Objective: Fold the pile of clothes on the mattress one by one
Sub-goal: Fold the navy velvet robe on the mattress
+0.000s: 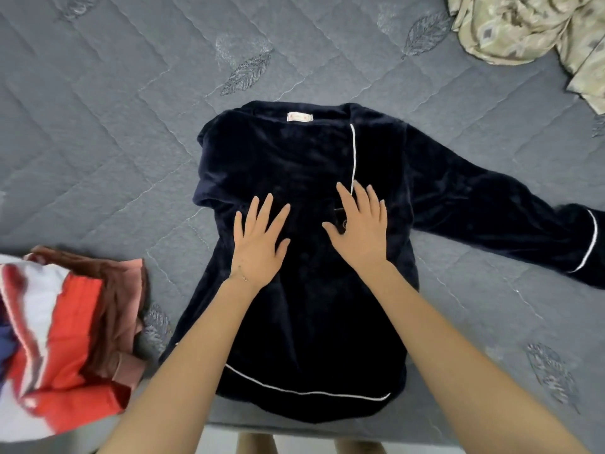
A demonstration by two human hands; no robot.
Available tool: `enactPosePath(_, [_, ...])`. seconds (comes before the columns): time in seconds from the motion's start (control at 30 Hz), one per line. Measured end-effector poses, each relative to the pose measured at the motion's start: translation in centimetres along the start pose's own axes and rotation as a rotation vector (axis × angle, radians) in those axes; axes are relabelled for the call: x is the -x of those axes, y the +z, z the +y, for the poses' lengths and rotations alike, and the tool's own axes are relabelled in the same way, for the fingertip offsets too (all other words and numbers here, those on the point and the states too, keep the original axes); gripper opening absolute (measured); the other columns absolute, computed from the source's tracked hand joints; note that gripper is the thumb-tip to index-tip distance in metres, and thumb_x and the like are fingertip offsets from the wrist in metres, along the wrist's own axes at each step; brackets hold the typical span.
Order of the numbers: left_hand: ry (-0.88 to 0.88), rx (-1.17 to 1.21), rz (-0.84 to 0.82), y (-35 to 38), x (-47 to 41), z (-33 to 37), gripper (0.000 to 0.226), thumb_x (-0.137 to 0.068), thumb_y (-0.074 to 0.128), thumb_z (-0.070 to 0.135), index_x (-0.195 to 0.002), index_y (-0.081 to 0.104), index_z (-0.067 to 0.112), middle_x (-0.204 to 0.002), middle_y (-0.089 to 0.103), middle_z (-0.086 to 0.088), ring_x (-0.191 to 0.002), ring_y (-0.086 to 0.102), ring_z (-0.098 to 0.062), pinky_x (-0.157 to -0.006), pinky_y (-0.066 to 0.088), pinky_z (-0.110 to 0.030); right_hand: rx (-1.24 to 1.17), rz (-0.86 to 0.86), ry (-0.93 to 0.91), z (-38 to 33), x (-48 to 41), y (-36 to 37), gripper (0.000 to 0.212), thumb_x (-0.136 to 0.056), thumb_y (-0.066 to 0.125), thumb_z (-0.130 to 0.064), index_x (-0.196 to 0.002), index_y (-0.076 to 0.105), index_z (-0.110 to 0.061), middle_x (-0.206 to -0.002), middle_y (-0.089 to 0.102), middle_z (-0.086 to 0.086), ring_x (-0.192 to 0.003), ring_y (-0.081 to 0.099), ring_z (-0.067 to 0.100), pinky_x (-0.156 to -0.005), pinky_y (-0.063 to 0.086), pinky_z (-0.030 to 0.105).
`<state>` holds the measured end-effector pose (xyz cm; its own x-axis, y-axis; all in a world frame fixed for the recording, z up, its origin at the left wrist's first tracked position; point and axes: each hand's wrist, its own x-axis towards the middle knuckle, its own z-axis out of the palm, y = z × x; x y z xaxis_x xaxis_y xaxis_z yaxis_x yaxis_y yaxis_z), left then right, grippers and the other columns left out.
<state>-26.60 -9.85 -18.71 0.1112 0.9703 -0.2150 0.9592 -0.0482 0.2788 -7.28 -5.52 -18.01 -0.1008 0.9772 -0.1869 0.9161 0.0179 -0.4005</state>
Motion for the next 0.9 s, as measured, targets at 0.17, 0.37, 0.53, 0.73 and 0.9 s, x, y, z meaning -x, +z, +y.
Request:
enactPosePath(0.17, [-0.071,-0.019,-0.023,0.6,5.6,-1.1,0.058,-0.096,0.041,0.041,-0.151,0.031,0.024,-0.158,0.022,-0.011,-0.147,0.012,-0.033,-0.115,0.000,-0.053,0.049,-0.041,0.037,-0.3,6.2,1.0,0.074,-0.089,0.061,-0.044,-0.152,0.025,-0.026,-0.158,0.025,0.007,-0.148,0.012,0.029,-0.119,0.003,0.049])
enactPosePath(0.37, [-0.443,0.103,0.019,3.7,12.1,-5.0,0.059,-0.100,0.047,0.031,-0.152,0.025,0.016,-0.156,0.023,-0.021,-0.142,0.023,-0.041,-0.108,0.021,-0.063,0.109,-0.104,0.226,1.7,14.2,2.9,0.073,-0.093,0.055,-0.044,-0.153,0.019,-0.026,-0.161,0.015,0.005,-0.149,0.003,0.026,-0.120,-0.002,0.047])
enactPosePath(0.53, [-0.619,0.226,-0.056,3.9,15.2,-7.7,0.043,-0.101,0.044,0.021,-0.137,0.039,-0.003,-0.128,0.048,-0.030,-0.120,0.045,-0.046,-0.097,0.033,-0.055,0.006,-0.074,0.415,2.1,19.0,3.6,0.075,-0.093,0.058,-0.042,-0.153,0.016,-0.029,-0.162,-0.001,0.005,-0.149,-0.005,0.026,-0.119,0.004,0.052])
enactPosePath(0.73, [-0.532,0.210,0.068,2.9,18.4,-7.3,0.027,-0.101,0.041,0.018,-0.112,0.045,-0.007,-0.114,0.051,-0.029,-0.101,0.052,-0.046,-0.076,0.040,-0.052,-0.389,0.003,0.665,3.1,23.8,4.3,0.097,-0.085,0.072,-0.025,-0.154,0.003,-0.030,-0.156,0.022,0.013,-0.137,0.034,0.033,-0.106,0.039,0.046])
enactPosePath(0.9, [-0.694,0.195,-0.009,2.6,21.7,-7.7,0.023,-0.101,0.035,0.011,-0.113,0.043,-0.006,-0.114,0.052,-0.035,-0.100,0.054,-0.052,-0.079,0.040,-0.053,-0.508,0.157,0.668,2.2,25.9,3.1,0.040,-0.087,0.062,-0.006,-0.125,0.050,-0.014,-0.111,0.061,0.003,-0.102,0.058,0.021,-0.090,0.049,0.035])
